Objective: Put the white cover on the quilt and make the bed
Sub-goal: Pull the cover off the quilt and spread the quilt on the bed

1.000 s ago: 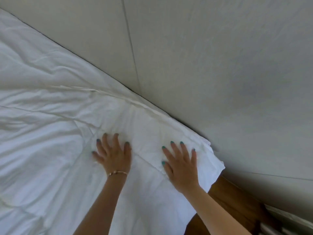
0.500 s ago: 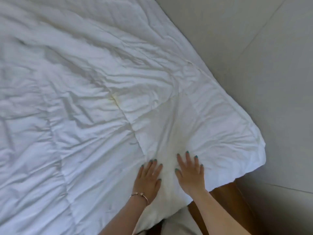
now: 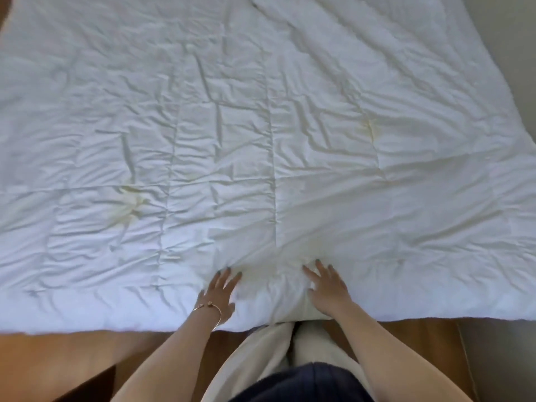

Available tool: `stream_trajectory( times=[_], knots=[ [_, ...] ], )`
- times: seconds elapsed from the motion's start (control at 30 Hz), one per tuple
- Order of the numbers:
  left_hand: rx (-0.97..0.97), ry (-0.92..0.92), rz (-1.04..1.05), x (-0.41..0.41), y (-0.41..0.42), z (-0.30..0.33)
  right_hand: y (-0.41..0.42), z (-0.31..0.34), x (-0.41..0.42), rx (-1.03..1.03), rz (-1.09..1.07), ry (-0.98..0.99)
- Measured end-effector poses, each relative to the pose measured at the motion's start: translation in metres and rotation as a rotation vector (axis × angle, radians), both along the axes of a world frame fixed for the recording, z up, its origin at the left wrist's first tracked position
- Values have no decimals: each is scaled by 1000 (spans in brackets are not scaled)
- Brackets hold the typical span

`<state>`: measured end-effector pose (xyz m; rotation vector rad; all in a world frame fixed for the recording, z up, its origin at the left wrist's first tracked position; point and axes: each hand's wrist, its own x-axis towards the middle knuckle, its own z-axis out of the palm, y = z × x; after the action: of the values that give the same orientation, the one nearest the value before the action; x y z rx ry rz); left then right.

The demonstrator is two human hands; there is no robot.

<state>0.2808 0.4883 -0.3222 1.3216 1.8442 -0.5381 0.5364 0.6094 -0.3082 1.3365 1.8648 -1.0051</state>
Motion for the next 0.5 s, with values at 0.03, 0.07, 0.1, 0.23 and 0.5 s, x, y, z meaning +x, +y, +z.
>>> stream_trajectory(
  times=[0.03, 0.07, 0.1, 0.23, 0.5],
  knots=[
    [-4, -3, 7, -6, -10, 1, -6, -1, -11, 4, 48, 5],
    [-15, -12, 21, -10, -20, 3, -12, -1, -21, 23, 113, 4],
    [-32, -17, 43, -12, -29, 5, -18, -1, -29, 55, 184, 2],
    [-125, -58, 156, -19, -62, 7, -37, -7, -46, 101, 346, 14],
    [18, -139, 386, -93, -108, 11, -73, 2, -125, 18, 197, 72]
  ],
)
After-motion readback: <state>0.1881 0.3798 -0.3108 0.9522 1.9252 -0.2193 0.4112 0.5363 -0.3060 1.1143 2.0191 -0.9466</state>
